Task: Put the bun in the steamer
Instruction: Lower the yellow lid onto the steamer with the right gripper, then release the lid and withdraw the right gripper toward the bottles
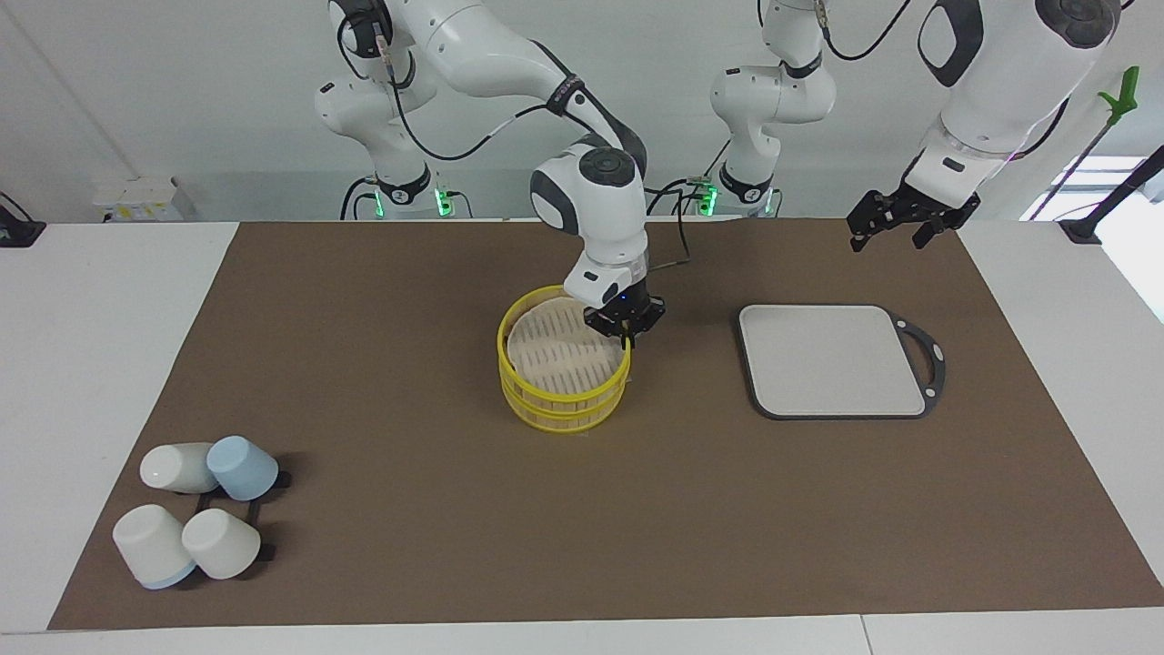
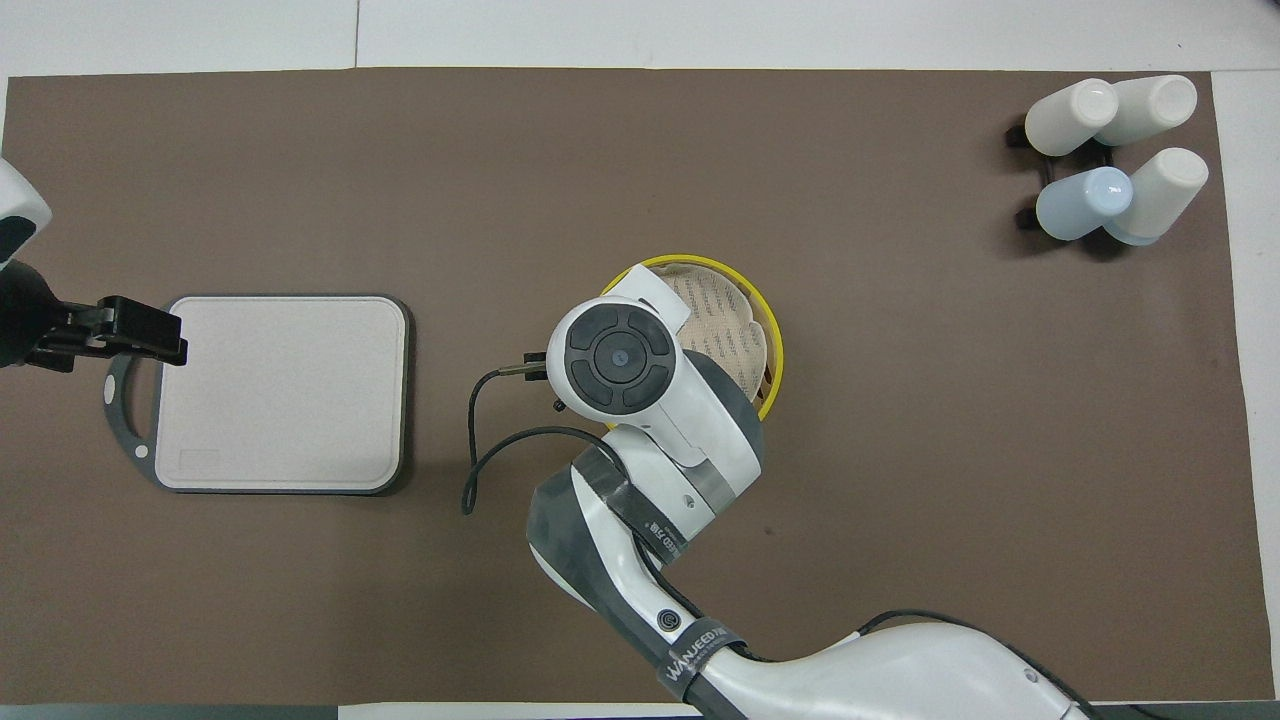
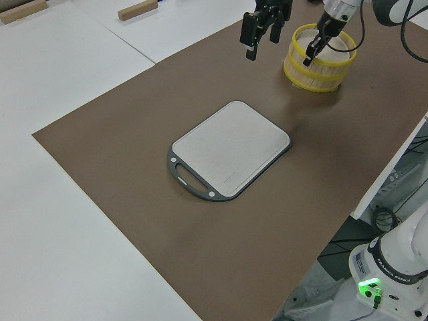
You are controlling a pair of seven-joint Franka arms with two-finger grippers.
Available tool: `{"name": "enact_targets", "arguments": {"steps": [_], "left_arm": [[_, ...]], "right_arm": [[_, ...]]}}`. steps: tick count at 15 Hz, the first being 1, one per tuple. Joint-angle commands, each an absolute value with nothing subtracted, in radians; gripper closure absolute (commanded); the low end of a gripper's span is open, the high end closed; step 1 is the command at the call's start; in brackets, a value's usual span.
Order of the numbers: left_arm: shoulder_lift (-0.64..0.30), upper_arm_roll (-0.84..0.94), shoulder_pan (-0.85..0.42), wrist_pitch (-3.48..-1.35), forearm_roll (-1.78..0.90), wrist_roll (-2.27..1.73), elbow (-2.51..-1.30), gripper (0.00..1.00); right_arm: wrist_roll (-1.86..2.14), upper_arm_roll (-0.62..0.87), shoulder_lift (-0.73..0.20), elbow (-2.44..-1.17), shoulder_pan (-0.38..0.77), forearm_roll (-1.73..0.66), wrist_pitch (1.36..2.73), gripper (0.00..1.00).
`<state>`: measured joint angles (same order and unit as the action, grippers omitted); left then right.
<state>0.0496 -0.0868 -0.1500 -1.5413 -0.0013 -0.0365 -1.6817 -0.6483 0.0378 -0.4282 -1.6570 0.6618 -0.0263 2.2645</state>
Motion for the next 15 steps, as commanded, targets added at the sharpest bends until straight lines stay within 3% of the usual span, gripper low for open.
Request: {"name": "enact_targets", "arguments": {"steps": [1, 2, 3, 5, 9, 15], "left_arm": [[0.057, -0.080, -0.137, -1.534, -0.017, -0.021, -1.683, 0.00], [0.057, -0.080, -0.137, -1.534, -0.024, -0.021, -1.683, 0.00], [0.057, -0.080, -0.137, -1.534, -0.034, -0.021, -1.683, 0.00], [0.057, -0.080, -0.124, -1.536, -0.034, -0.021, -1.683, 0.00], [0.057, -0.080, -0.123, -1.536, -0.037, -0.021, -1.683, 0.00], [0.057, -0.080, -0.123, -1.534, -0.037, -0.021, -1.681, 0.00]], "right_arm": [[-0.672, 0.038, -0.469, -1.661, 0.647, -0.034, 2.275, 1.00], [-0.672, 0.037, -0.468, -1.654, 0.644, -0.034, 2.240, 1.00], [-0.672, 0.035, -0.465, -1.651, 0.643, -0.034, 2.223, 0.79], [-0.673, 0.034, -0.459, -1.652, 0.643, -0.034, 2.218, 0.00], [-0.664, 0.025, -0.410, -1.643, 0.632, -0.035, 2.185, 0.00], [-0.410, 0.012, -0.263, -1.554, 0.461, -0.026, 1.880, 0.00]]}}
